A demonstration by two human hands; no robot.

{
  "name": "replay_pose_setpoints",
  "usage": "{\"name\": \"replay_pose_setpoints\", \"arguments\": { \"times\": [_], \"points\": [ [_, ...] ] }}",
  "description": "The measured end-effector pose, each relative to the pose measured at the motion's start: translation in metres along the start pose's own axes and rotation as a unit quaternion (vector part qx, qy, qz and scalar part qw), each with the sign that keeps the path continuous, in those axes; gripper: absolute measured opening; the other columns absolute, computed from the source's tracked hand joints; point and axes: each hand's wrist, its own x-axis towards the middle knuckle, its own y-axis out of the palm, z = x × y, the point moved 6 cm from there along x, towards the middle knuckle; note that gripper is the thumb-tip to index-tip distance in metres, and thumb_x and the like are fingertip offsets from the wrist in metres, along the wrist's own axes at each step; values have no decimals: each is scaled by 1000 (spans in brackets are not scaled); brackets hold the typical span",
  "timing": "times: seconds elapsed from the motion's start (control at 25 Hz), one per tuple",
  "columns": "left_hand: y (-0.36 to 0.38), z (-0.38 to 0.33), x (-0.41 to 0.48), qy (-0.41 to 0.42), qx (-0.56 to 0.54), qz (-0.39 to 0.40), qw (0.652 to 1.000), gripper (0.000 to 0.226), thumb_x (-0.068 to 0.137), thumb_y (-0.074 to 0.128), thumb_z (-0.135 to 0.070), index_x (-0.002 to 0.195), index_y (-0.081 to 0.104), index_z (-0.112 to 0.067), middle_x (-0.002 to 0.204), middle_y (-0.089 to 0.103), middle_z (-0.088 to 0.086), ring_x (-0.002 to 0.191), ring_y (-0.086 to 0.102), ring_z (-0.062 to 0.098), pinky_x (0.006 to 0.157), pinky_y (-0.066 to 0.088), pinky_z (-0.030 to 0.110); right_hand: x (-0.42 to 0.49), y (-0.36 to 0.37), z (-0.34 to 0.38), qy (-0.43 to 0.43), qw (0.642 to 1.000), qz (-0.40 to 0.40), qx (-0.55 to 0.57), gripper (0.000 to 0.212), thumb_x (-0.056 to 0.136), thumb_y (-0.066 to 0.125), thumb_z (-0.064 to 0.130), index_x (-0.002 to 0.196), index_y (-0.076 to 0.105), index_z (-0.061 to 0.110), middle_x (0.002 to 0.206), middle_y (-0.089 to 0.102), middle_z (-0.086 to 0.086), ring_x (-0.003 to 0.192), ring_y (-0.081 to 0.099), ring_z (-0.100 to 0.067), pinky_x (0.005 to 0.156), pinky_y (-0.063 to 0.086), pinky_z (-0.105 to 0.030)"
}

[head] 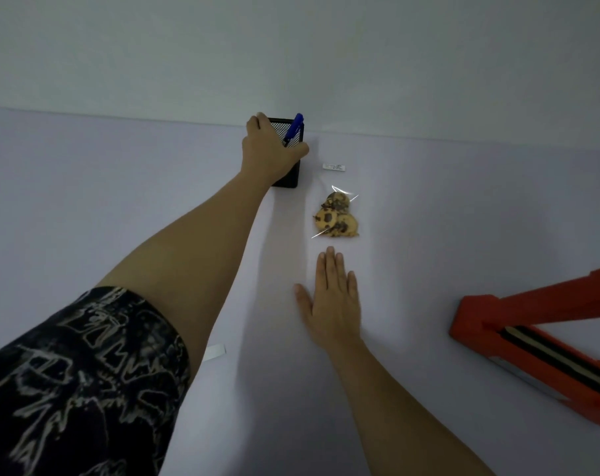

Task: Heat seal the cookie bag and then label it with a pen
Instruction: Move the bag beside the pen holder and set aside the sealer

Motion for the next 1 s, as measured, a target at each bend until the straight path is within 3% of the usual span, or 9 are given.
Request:
{"name": "replay_pose_setpoints", "arguments": {
  "times": [0.16,0.32,0.64,0.8,1.0],
  "points": [
    [-4,3,-7,-9,16,10,1000,107,80,56,-59,145,0,5,154,4,22,142,10,34,113,17,42,1,2,-2,-6,1000,3,-12,75,84,-3,63,140,-18,14,157,-12,-5,138,-20,-14,112,-9,-34],
    [-22,16,-36,-13,-24,-21,999,96,87,52,-53,145,3,5,155,5,23,143,8,32,114,13,41,-3,2,3,-13,1000,2,-28,78,83,-4,57,145,-10,11,157,-11,-6,143,-13,-21,115,-3,-38],
    [-14,109,-192,31,-36,-8,999,51,95,48,-19,139,33,1,146,37,19,135,33,30,111,21,31,-51,12,54,-66,997,6,-26,78,81,-7,49,147,2,8,157,-3,-8,145,-4,-23,116,1,-41],
    [-7,161,-265,42,-8,8,999,42,89,59,-18,127,53,-2,131,54,18,119,50,33,103,36,36,-86,34,64,-87,996,0,-9,72,87,7,48,146,16,6,156,11,-10,144,7,-25,116,11,-46],
    [6,180,-294,41,-2,-4,999,38,82,69,-20,116,62,-3,114,60,16,104,52,33,90,43,32,-93,45,64,-97,995,14,-36,76,86,7,53,147,8,8,157,6,-8,145,2,-23,115,4,-41]
  ]
}}
